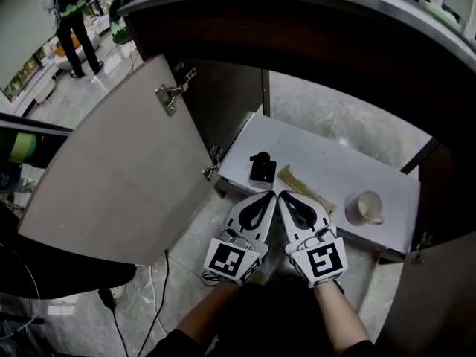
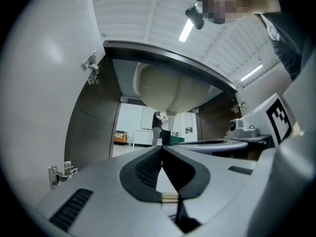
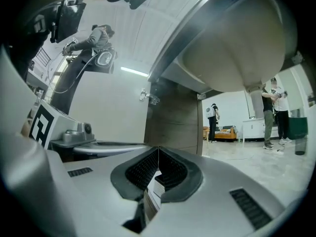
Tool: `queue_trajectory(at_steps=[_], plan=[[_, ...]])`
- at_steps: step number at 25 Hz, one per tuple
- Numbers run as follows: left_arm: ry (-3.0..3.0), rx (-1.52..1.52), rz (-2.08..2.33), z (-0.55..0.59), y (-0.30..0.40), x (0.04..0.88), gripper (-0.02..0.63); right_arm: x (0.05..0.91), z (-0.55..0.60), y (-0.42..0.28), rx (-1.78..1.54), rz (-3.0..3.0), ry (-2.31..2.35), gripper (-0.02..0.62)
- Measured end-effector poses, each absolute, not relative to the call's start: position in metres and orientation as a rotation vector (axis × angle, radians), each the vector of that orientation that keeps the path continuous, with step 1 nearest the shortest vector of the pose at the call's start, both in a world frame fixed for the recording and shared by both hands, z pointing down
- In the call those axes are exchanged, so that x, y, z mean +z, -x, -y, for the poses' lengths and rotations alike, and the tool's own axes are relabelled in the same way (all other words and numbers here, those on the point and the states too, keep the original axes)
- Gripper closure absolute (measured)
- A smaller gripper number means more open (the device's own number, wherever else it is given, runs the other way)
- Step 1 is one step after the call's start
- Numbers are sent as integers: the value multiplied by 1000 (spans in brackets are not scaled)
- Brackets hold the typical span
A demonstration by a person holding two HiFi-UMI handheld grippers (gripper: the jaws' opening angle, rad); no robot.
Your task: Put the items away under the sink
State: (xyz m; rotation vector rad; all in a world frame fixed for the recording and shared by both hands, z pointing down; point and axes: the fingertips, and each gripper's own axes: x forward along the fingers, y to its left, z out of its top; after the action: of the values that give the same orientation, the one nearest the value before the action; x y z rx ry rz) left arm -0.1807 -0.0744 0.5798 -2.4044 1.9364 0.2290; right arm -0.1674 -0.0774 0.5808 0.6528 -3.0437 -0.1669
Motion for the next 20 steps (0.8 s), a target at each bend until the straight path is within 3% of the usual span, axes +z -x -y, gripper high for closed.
queue_trajectory(at_steps=[20], plan=[[2420, 148, -1950, 64, 157, 598, 597, 597, 69, 144, -189, 3020, -686, 561]])
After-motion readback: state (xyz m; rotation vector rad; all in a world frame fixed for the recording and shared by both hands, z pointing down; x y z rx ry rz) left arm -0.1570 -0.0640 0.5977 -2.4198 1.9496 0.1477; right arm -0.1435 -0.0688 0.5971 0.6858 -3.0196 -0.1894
